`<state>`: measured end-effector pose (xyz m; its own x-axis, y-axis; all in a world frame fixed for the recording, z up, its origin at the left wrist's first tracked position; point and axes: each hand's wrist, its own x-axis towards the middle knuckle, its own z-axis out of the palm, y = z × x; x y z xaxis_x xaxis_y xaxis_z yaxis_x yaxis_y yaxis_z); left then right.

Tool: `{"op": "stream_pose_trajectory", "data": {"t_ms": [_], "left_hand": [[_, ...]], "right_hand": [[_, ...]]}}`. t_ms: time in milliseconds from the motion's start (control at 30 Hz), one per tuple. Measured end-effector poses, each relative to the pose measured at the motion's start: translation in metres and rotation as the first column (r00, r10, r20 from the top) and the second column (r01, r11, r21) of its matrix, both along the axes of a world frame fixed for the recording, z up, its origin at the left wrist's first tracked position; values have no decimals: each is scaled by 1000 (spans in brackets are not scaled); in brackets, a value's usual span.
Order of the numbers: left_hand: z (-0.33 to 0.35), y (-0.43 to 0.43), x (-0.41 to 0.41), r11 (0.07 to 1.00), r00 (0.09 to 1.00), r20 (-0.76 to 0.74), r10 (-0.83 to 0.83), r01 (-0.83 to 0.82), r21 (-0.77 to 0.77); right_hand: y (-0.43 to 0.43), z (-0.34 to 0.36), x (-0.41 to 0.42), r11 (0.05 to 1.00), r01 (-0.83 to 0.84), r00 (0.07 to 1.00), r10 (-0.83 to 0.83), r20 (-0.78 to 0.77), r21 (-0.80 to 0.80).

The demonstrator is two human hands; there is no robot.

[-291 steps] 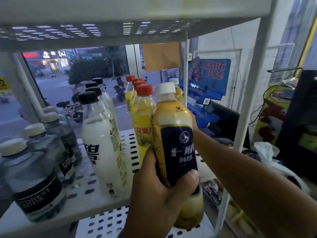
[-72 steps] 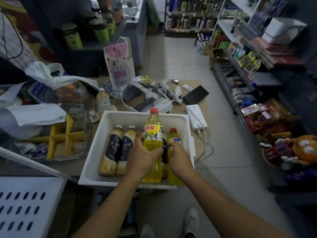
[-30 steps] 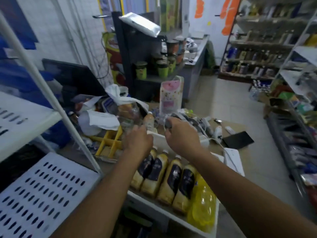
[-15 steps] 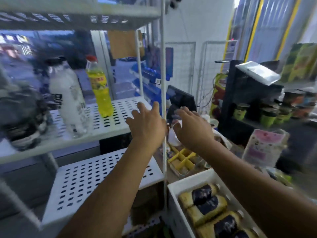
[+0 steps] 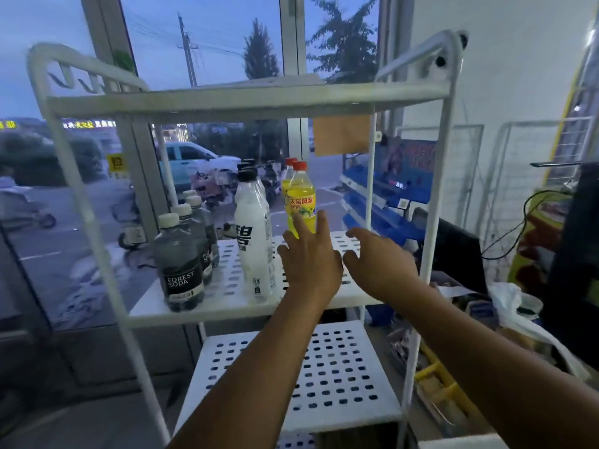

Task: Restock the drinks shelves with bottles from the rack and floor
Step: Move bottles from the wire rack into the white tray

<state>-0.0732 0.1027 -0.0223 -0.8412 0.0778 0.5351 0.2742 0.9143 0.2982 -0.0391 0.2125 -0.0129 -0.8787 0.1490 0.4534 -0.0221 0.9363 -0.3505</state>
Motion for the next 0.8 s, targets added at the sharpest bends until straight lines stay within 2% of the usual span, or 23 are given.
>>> {"op": "stream_pose_trajectory", "data": {"t_ms": [133, 233, 367, 533, 667, 800], "left_hand": [[-1, 5, -45, 958, 999, -18, -36, 40, 284], [-6, 10, -77, 856, 995, 94, -20, -32, 516], [-21, 15, -111, 722, 976, 216, -41, -120, 681], [-36, 9, -141, 620, 978, 194, -76, -106, 778], [-32, 11, -155, 616, 982, 138, -128, -31, 787], [-28, 11, -136, 657, 989, 38, -145, 68, 751]], "right_hand": [[2, 5, -37, 998, 45, 999, -44, 27, -54], [7, 9, -65, 992, 60, 998, -58, 22, -113], [13, 7, -102, 966, 64, 998, -61, 21, -252], [12, -1, -141, 859, -55, 997, 20, -73, -510], [5, -6, -169, 754, -85, 996, 74, -45, -651], [8, -1, -193, 705, -63, 998, 66, -23, -707]]}}
